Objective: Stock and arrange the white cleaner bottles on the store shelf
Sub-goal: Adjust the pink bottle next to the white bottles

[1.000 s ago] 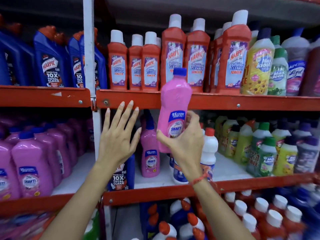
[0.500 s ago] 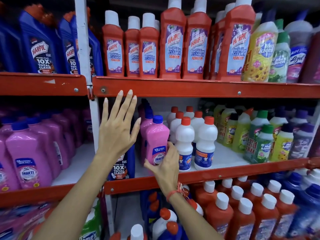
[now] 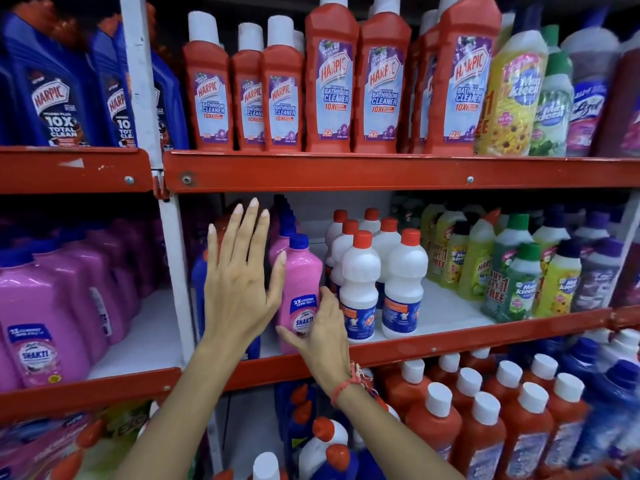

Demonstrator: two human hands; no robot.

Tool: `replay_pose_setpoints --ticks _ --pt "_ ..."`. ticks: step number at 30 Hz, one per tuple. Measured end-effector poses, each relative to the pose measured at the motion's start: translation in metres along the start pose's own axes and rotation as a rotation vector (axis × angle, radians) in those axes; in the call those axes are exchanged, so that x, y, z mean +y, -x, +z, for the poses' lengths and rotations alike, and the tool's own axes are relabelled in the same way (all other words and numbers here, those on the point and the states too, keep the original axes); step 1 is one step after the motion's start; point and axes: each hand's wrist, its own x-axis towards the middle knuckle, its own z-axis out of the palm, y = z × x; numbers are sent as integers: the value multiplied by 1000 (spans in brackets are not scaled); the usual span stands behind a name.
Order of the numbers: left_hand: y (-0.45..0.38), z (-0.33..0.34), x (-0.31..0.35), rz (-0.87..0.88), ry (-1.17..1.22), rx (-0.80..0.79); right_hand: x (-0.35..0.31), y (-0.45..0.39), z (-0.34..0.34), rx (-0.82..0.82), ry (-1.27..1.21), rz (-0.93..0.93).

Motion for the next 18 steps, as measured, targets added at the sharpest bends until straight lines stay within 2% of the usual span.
replay_pose_setpoints --ticks 3,5,7,10,12,14,16,18 --pt "21 8 30 -118 193 17 23 9 -20 11 113 -137" --pt "41 15 58 -190 314 11 41 17 -47 192 120 -243" --pt "56 27 88 -269 469 -39 65 18 -78 381 18 -227" --pt "69 56 129 -417 640 -206 103 5 -119 465 -190 -132" --pt "72 75 152 -540 709 -366 124 -9 -140 363 -311 2" --pt "72 90 172 -628 759 -515 143 -24 -149 68 -448 155" --pt "72 103 184 -669 814 -578 156 -35 -151 -180 -502 225" --pt "70 113 192 -726 889 -590 164 -42 -148 -303 -535 219"
